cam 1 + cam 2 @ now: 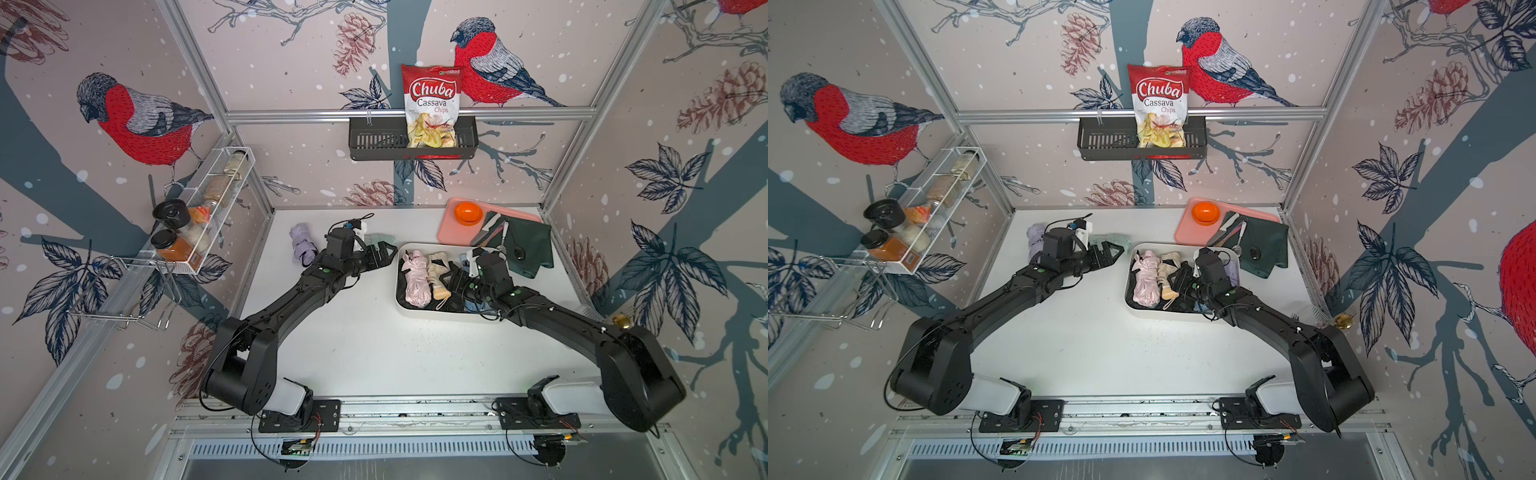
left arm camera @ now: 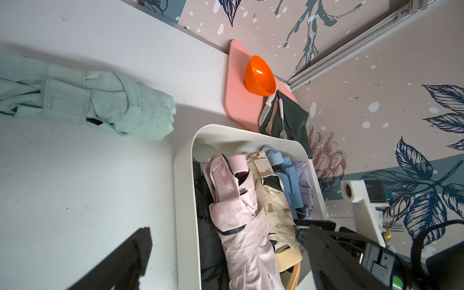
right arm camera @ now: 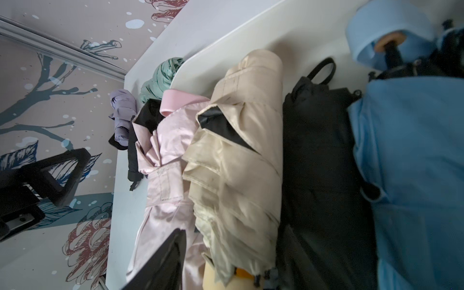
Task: Put the umbrella into the storage box
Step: Place the umbrella in the storage box.
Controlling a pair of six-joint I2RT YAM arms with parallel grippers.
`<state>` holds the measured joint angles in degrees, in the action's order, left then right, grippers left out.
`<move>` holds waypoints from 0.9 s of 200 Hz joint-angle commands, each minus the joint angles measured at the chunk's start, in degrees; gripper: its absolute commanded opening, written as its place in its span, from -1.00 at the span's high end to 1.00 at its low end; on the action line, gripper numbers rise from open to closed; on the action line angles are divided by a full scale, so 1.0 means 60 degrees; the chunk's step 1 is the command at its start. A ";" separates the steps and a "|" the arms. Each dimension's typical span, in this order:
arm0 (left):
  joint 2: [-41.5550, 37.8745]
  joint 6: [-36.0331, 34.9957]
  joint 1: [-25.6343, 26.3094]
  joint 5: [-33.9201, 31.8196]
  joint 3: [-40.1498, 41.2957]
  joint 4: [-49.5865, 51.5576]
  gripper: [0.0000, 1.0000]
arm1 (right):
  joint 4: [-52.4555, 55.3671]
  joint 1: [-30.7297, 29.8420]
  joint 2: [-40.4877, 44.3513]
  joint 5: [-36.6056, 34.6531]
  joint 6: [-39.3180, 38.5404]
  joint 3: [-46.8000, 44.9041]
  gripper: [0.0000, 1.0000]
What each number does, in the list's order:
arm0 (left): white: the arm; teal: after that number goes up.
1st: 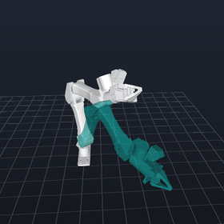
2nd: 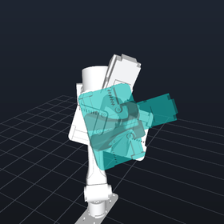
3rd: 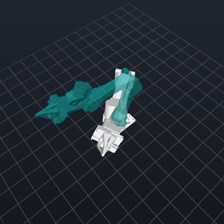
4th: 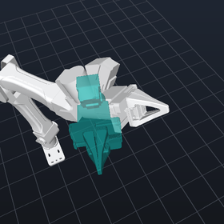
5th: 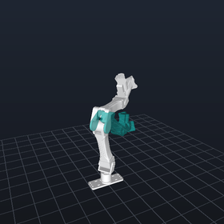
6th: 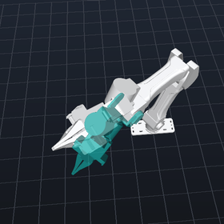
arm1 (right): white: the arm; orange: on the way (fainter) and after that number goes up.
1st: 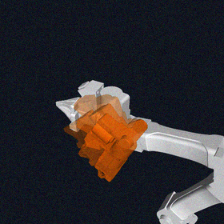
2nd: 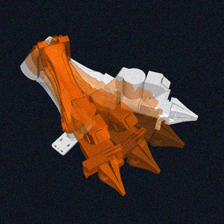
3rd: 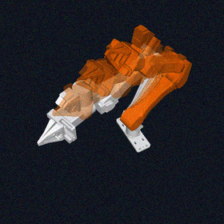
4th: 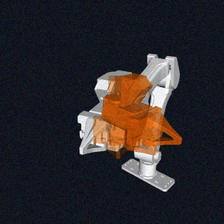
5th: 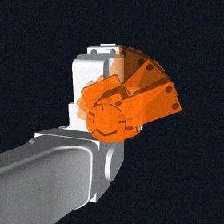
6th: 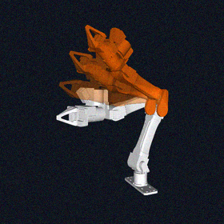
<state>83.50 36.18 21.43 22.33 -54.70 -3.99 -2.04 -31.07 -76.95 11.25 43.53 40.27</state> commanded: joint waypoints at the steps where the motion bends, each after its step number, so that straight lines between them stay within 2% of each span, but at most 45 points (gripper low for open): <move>1: 0.0079 -0.0039 -0.0012 0.0022 -0.0083 -0.0404 -0.98 | 0.0559 -0.0231 0.0003 -0.0635 -0.0286 0.0051 -0.21; 35: 0.0173 -0.0036 -0.0012 0.0083 -0.0105 -0.0429 -0.98 | 0.0789 -0.0574 -0.0635 -0.0940 -0.0493 0.0254 0.13; 71: 0.0218 -0.0073 -0.0010 0.0036 -0.0145 -0.0387 -0.98 | 0.0915 -0.0914 -0.0932 -0.1274 -0.0436 0.0148 0.38; 144: 0.0275 -0.0076 -0.0012 0.0044 -0.0198 -0.0347 -0.98 | 0.1360 -0.1119 0.0053 -0.0946 -0.0092 -0.0121 0.39; 180: 0.0277 -0.0061 -0.0027 -0.0083 -0.0258 -0.0181 -0.98 | 0.1558 -0.0936 0.0016 -0.0571 -0.0214 -0.0135 0.34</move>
<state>85.19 36.14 21.43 22.28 -55.55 -3.92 4.82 -37.32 -76.55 5.65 42.39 39.57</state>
